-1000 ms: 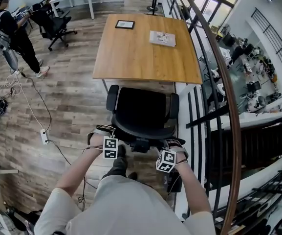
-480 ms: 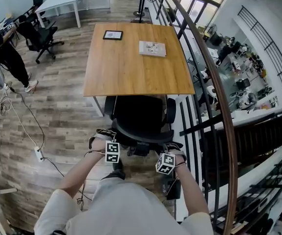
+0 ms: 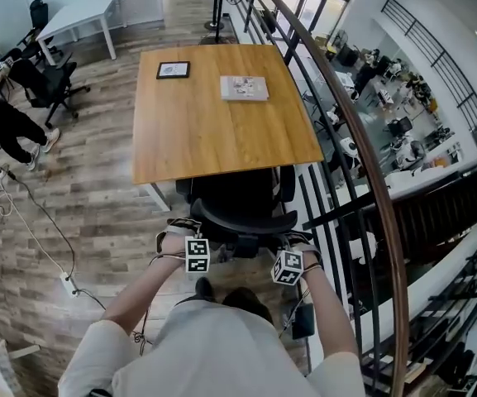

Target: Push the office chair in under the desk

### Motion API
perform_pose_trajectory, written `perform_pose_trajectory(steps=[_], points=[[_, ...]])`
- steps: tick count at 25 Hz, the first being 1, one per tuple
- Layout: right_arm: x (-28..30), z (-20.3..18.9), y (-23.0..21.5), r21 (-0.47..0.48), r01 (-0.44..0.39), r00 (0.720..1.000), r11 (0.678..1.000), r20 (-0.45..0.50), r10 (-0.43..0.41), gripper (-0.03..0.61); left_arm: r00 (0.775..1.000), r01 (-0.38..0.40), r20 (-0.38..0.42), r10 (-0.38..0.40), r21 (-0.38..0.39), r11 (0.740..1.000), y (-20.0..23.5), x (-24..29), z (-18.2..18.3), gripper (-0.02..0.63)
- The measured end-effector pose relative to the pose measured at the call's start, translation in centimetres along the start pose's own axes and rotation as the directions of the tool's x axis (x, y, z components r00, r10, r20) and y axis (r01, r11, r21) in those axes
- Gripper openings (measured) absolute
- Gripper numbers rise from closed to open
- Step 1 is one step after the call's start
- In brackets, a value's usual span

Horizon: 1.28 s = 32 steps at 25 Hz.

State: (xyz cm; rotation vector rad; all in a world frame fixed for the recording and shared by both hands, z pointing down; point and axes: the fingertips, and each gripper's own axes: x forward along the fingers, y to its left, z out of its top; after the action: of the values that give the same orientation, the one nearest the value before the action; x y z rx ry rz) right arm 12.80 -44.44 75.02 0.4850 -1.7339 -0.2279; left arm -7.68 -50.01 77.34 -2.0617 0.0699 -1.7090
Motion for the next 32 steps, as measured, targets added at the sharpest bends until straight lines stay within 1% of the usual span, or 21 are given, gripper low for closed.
perform_pose_trajectory(steps=[6,11,22,32], points=[[0.9,-0.4,-2.8,0.013,-0.021,1.000,1.000,-0.003,0.021,0.133,1.000,-0.004,0.004,0.004,0.010,1.000,3.1,0.9,-0.1,0.094],[1.9,-1.5,-5.3,-0.005,-0.019,1.000,1.000,0.009,0.019,0.134,1.000,-0.004,-0.002,0.004,0.000,1.000,5.5,1.9,0.4,0.094],[3.5,-4.0,-11.5,-0.062,-0.039,0.998,0.997,0.045,0.042,0.133,1.000,-0.009,-0.019,0.008,-0.054,0.999,10.8,3.8,2.0,0.095],[5.5,-6.3,-15.8,-0.127,-0.042,0.996,0.991,0.074,0.051,0.133,0.999,-0.020,-0.043,0.015,-0.112,0.994,14.0,5.8,3.3,0.095]])
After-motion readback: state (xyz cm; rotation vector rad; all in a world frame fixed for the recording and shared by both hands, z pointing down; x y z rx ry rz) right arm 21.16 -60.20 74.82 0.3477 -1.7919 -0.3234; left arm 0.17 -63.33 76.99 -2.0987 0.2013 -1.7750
